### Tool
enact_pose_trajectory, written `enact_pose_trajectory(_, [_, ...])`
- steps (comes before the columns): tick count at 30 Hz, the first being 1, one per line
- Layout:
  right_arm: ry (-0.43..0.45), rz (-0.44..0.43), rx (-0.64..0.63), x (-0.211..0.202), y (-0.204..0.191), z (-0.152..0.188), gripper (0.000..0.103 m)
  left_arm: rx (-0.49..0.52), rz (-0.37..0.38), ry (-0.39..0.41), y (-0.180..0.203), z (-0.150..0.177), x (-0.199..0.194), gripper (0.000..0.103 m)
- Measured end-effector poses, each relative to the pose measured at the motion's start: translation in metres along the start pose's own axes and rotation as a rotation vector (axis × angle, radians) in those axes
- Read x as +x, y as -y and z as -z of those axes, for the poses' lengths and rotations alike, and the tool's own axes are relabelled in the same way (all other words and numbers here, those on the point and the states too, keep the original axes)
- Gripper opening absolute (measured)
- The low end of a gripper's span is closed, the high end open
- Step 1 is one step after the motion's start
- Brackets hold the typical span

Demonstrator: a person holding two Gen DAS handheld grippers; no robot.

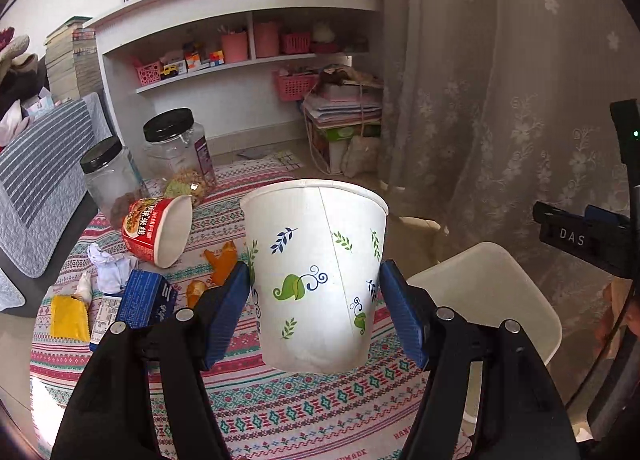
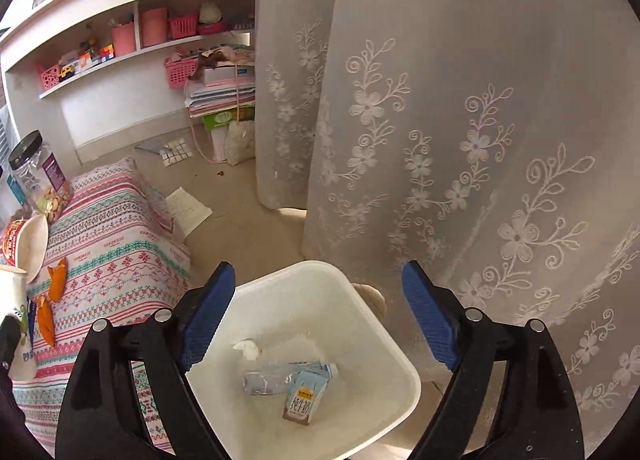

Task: Collect trash
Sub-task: 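Carry the cup and tissue to the white bin and release both, then return to the table and grasp the blue box with the left tool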

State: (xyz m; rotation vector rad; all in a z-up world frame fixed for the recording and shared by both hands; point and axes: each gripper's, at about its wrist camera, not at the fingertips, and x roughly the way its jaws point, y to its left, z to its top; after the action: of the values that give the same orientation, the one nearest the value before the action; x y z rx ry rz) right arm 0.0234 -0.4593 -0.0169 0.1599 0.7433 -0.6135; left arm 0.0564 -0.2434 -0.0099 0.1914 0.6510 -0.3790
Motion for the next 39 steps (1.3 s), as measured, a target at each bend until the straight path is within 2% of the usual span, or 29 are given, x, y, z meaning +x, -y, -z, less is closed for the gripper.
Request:
enact_pose_trajectory(6, [-0.003,0.032,0.014,0.001,0.024,0.0,0.083,0.055,0.058,-0.015,0.043,0.001,0.011,0.066])
enact_pose_trajectory(14, [-0.011,0.088,0.046,0.008,0.059,0.002,0.086,0.087,0.189,-0.052,0.091,-0.002,0.024,0.071])
enact_pose_trajectory(17, [-0.009,0.106,0.066,0.009,0.071,0.002,0.088,0.106,0.239,-0.058,0.105,0.0,0.023,0.078])
enact_pose_trajectory(20, [-0.015,0.11,0.084,0.01,0.079,0.002,0.088,0.108,0.244,-0.061,0.108,0.003,0.023,0.081])
enact_pose_trajectory(23, [-0.017,0.097,0.088,0.009,0.075,0.002,0.088,0.126,0.195,-0.055,0.103,0.004,0.024,0.081])
enact_pose_trajectory(27, [0.0,0.072,0.045,0.002,0.051,0.0,0.09,0.12,0.101,-0.041,0.085,0.002,0.023,0.081])
enact_pose_trajectory(33, [0.053,0.045,-0.042,-0.014,0.007,0.0,0.095,0.071,-0.04,-0.024,0.041,-0.005,0.019,0.081])
enact_pose_trajectory(39, [0.055,-0.012,-0.105,-0.021,-0.04,0.002,0.096,0.017,-0.149,-0.046,-0.012,-0.003,0.019,0.084])
